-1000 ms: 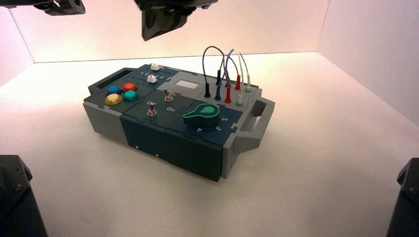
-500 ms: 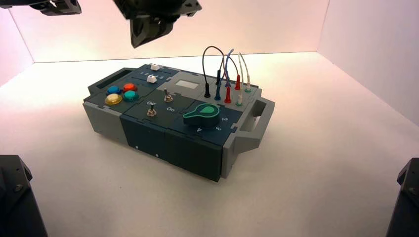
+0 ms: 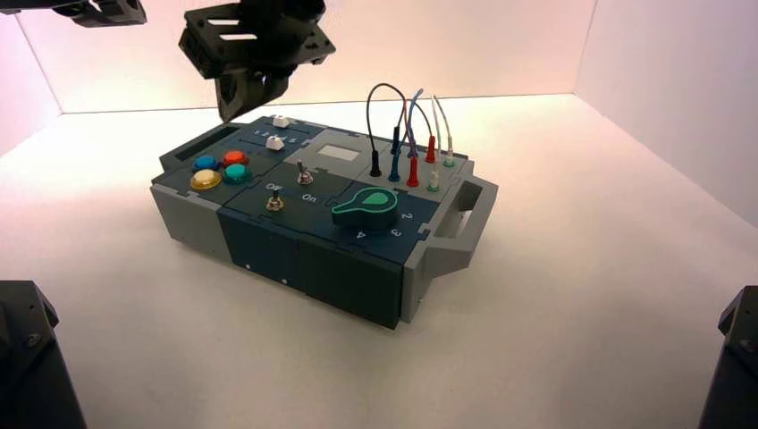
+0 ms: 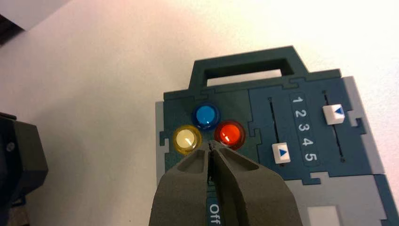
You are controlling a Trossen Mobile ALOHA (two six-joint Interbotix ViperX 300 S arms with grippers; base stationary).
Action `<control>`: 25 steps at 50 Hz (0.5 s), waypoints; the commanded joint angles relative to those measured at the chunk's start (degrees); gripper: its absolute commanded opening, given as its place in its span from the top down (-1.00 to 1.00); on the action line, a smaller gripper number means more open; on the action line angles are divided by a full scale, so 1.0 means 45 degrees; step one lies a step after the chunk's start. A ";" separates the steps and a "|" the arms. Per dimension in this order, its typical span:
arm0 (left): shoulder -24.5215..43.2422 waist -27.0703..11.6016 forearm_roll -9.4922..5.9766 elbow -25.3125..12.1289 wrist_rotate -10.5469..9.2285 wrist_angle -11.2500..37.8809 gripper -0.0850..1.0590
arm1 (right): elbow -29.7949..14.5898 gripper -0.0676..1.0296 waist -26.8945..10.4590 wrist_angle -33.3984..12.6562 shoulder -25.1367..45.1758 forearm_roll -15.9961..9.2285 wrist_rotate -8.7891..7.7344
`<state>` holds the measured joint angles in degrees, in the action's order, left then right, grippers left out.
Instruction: Push the red button with the right gripper.
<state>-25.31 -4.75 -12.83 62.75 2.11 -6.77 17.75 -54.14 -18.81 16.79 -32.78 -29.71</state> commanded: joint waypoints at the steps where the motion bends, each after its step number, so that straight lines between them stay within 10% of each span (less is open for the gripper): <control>1: -0.0156 0.0117 0.0000 -0.0176 0.0020 -0.0078 0.91 | -0.0391 0.92 -0.0059 0.0039 -0.0215 0.0000 -0.0078; 25: -0.0137 0.0098 0.0000 -0.0176 0.0020 -0.0078 0.91 | -0.0977 0.92 -0.0020 0.0000 0.0234 0.0195 -0.0078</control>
<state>-25.40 -4.66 -12.83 62.75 2.11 -6.77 15.64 -54.14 -18.90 18.90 -32.26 -29.71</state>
